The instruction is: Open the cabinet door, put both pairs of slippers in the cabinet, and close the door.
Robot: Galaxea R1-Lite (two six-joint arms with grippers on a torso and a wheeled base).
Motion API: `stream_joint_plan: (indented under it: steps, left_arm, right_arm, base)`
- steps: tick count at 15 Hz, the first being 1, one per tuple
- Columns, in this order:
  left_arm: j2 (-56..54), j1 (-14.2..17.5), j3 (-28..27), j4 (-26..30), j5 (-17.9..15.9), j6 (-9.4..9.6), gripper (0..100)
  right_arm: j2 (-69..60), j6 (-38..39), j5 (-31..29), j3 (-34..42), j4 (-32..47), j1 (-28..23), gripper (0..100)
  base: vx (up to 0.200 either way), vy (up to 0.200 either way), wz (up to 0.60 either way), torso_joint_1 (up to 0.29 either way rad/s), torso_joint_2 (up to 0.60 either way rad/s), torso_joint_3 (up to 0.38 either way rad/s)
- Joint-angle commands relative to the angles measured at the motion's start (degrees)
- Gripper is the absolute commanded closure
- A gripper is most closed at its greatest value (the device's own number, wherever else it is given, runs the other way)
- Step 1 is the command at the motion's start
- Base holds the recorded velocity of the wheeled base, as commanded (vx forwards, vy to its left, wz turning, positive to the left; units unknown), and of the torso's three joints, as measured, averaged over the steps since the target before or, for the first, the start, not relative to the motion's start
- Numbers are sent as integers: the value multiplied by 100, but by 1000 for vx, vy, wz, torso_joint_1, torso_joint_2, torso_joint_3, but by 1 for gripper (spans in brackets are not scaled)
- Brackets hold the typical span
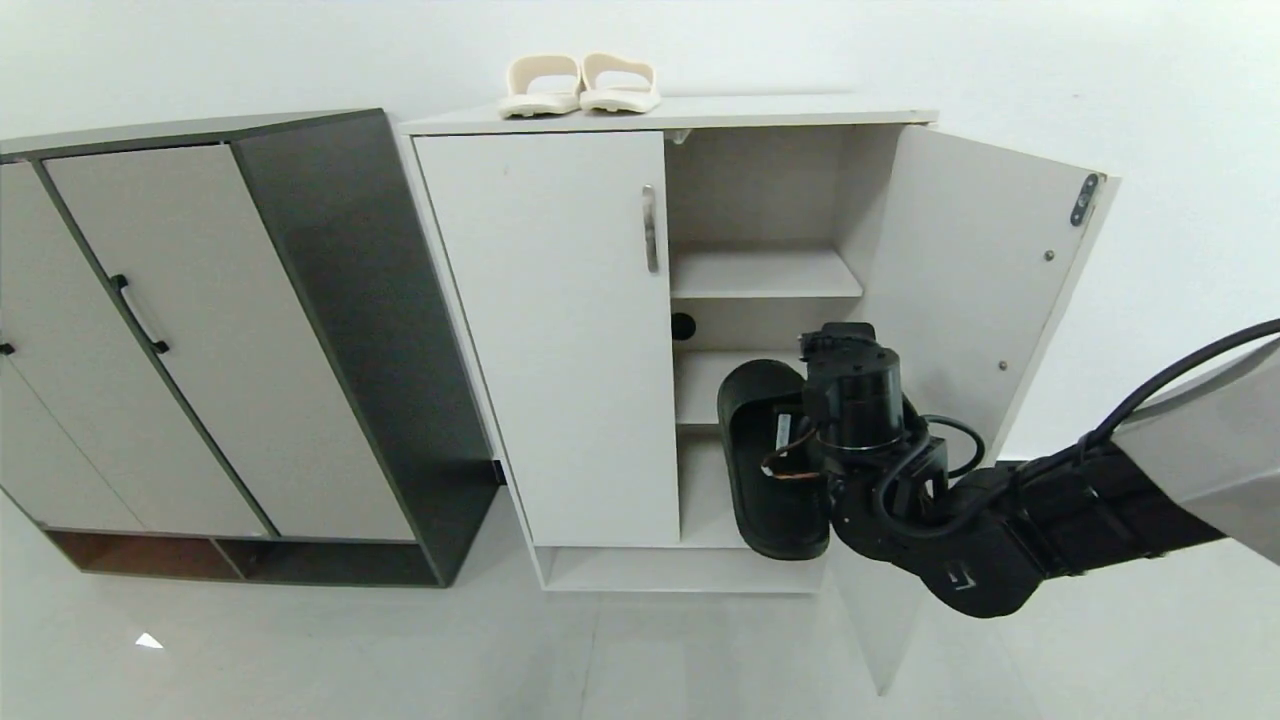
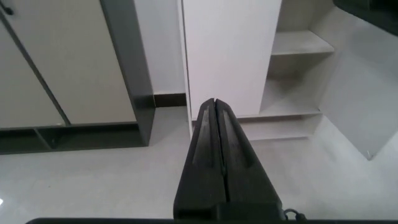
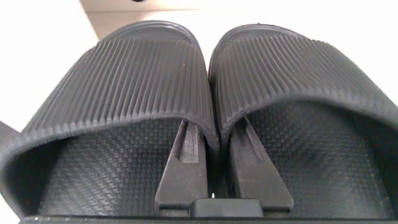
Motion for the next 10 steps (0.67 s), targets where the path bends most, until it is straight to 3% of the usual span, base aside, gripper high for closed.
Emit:
stream_joint_plan:
  steps: [1,10]
  left_arm:
    - [20,-7,0,2,3,-1,100]
    - [20,-7,0,2,3,-97,100]
  right_arm:
    - [306,27,-5,-185,-7,-14,100]
    - [587,27,-76,-326,-7,-427,100]
  base:
    - [0,0,0,0,0,0]
    - [0,0,0,0,0,0]
